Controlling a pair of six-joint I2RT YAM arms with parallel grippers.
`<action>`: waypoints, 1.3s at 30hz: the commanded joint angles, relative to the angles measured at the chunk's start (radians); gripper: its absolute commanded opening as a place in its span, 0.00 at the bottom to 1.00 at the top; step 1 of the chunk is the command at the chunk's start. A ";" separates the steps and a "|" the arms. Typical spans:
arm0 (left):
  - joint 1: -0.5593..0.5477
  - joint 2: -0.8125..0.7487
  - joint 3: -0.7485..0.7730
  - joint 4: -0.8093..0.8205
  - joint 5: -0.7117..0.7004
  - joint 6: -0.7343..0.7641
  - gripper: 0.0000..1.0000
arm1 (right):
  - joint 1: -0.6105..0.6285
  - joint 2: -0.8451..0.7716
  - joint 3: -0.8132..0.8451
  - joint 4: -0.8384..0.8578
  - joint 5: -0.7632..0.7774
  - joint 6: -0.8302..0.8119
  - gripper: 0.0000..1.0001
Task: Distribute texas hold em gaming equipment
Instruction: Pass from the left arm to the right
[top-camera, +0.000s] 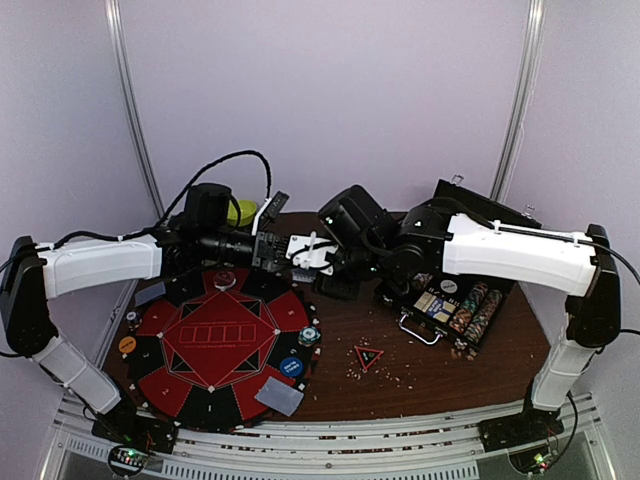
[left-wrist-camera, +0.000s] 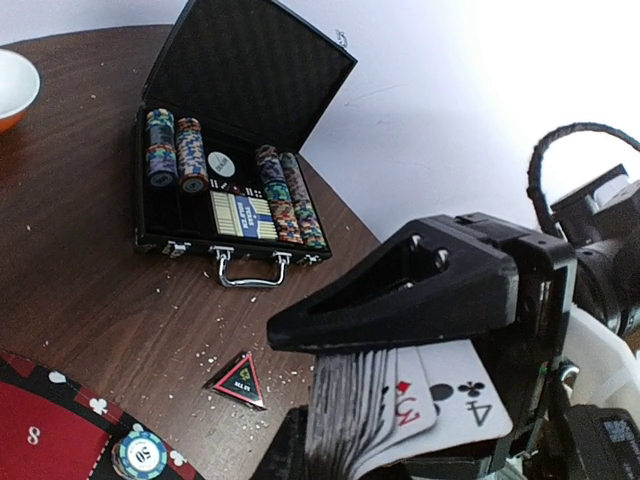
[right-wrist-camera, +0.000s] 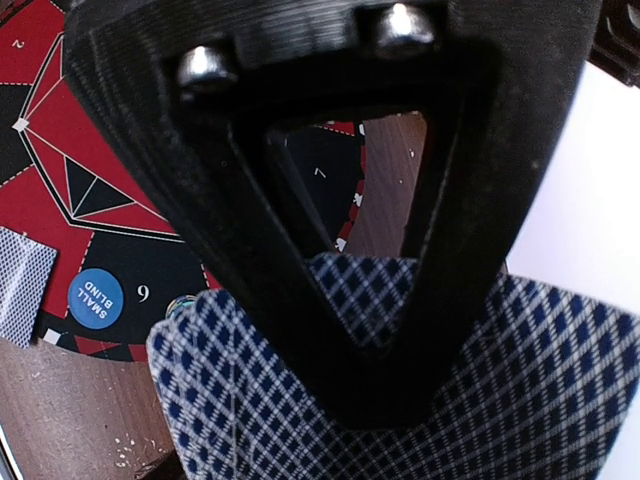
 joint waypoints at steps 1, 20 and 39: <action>-0.008 -0.036 -0.006 0.037 0.070 0.023 0.20 | -0.007 -0.009 0.003 0.006 0.021 0.009 0.58; -0.015 0.007 0.172 -0.255 -0.094 0.236 0.53 | -0.006 -0.010 0.003 -0.005 -0.007 0.001 0.57; -0.015 -0.067 0.248 -0.485 -0.241 0.366 0.56 | -0.007 -0.012 0.001 -0.006 0.000 0.001 0.56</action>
